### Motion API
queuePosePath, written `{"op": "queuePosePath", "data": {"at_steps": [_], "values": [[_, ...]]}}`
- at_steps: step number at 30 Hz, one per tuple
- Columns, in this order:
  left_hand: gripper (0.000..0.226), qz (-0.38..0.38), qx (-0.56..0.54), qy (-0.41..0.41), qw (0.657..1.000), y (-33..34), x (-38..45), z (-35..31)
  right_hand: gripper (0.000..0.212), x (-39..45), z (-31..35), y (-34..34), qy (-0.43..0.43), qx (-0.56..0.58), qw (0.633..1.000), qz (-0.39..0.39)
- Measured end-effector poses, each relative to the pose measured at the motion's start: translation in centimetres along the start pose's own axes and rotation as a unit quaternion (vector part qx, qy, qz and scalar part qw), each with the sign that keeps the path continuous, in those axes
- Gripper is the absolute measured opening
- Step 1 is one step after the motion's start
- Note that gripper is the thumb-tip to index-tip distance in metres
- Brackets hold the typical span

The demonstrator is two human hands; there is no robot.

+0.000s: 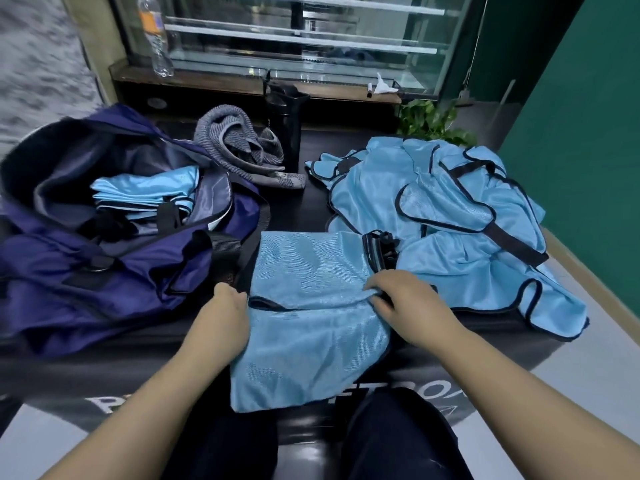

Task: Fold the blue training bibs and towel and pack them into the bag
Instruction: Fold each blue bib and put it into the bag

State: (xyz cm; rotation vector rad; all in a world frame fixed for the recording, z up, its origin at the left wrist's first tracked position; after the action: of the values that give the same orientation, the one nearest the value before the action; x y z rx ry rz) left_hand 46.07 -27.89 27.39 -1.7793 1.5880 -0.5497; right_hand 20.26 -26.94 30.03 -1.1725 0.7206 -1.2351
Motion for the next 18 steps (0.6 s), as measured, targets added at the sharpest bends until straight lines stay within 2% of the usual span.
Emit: {"op": "queuePosePath", "data": {"at_steps": [2,4,6,9,11,13,14,16,18], "values": [[0.029,0.009,0.026,0.008,1.0,-0.1,-0.3,-0.1,0.023,-0.1,0.3,0.2,-0.019,-0.018,1.0,0.006],[0.033,0.009,0.117,0.026,0.993,-0.6,-0.5,-0.6,0.022,-0.2,0.6,0.4,-0.03,-0.03,0.999,0.006],[0.028,-0.011,0.206,0.08,0.975,-1.0,-0.4,-2.2,0.021,-0.3,1.0,0.5,-0.037,-0.039,0.999,0.004],[0.033,0.007,0.221,0.183,0.958,0.1,0.1,-5.2,0.025,0.1,1.4,0.8,-0.037,-0.066,0.997,0.018],[0.052,0.052,0.277,0.264,0.922,2.2,0.2,-6.6,0.037,0.3,1.4,1.0,-0.039,-0.074,0.996,0.033],[0.062,0.109,0.332,0.321,0.88,4.4,0.2,-7.1,0.057,0.4,1.5,0.9,-0.047,-0.078,0.995,0.032],[0.059,0.141,0.335,0.327,0.872,5.4,0.5,-7.0,0.062,0.4,1.6,0.7,-0.044,-0.077,0.996,0.025],[0.049,0.17,0.307,0.333,0.875,6.1,1.0,-7.5,0.055,0.9,1.4,-0.1,-0.036,-0.077,0.996,-0.029],[0.043,0.115,0.287,0.374,0.874,5.5,2.4,-9.2,0.04,2.1,1.3,-1.9,-0.025,-0.092,0.989,-0.112]]}}
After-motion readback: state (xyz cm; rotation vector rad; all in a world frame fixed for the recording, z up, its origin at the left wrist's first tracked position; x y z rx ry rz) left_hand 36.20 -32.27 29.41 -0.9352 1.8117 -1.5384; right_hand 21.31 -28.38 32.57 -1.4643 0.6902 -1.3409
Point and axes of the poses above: each hand's wrist, its own x-axis towards the middle knuckle, its own y-axis out of the palm, z = x × y, the point moved 8 cm from there along x, towards the middle knuckle
